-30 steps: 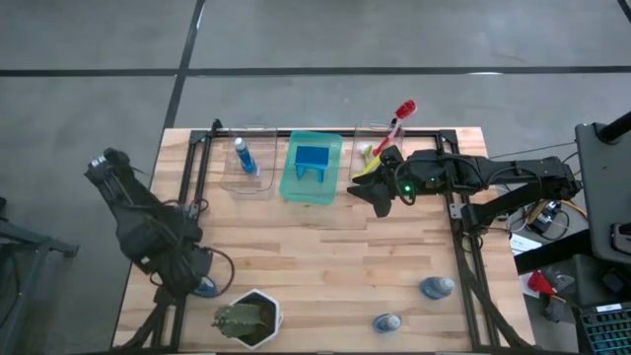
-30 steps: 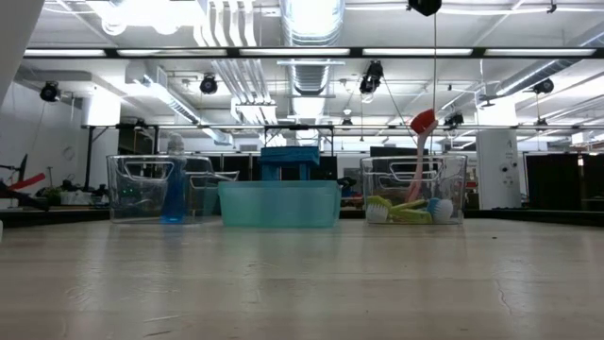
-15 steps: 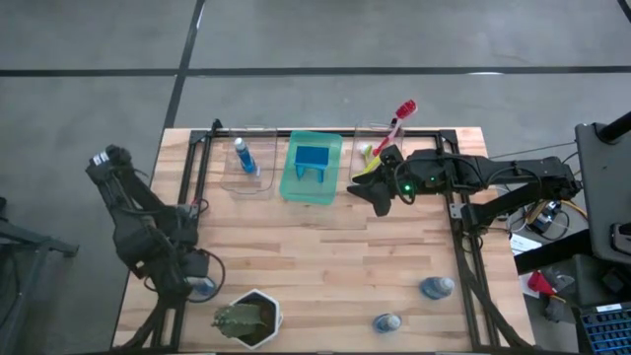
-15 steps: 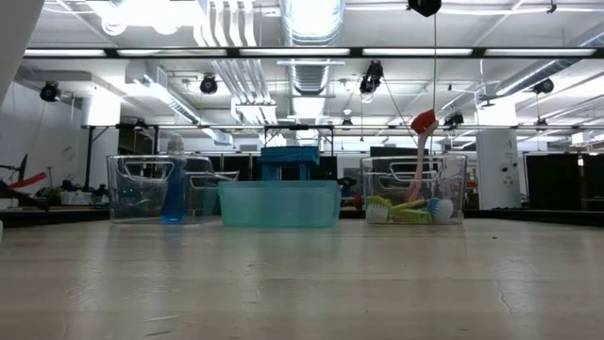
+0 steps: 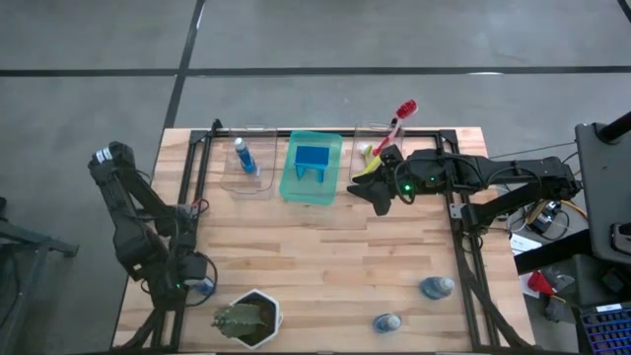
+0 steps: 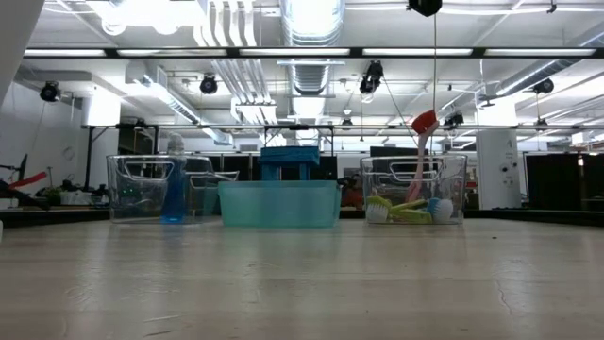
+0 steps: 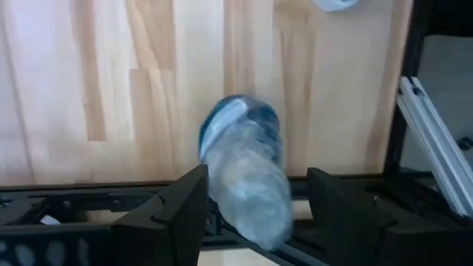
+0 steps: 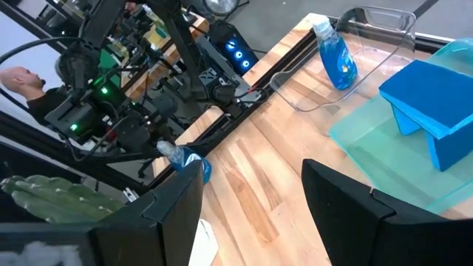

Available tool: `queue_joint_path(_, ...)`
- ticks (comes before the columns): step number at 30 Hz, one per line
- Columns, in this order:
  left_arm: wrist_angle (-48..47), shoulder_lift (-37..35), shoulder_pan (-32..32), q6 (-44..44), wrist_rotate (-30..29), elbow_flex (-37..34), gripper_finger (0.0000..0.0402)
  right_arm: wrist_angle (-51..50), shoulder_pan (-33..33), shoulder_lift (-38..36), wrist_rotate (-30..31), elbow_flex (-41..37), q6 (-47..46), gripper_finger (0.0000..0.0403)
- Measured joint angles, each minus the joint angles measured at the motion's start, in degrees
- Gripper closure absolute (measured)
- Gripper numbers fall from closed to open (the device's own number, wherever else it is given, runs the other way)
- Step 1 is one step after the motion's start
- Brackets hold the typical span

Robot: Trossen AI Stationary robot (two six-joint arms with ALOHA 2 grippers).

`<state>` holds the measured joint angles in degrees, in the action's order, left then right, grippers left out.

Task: Pick & Place Kitchen Sink Supplies
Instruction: Put the dishwashing liquid into the left transparent bin

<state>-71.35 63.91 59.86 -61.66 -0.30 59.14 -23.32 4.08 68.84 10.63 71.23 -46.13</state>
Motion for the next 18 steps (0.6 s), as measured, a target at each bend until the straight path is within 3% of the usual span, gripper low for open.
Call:
queue_joint_path(8, 0.0, -0.2, 0.0, -1.1, -0.1, -1.1, 0.019, 0.1, 0.0, 0.0, 0.1, 0.0, -0.4, 0.0177)
queue_joint_path(18, 2.4, -0.2, 0.0, -1.5, 0.2, -1.2, 0.027, 0.1, 0.0, 0.0, 1.4, 0.0, -0.3, 0.0177)
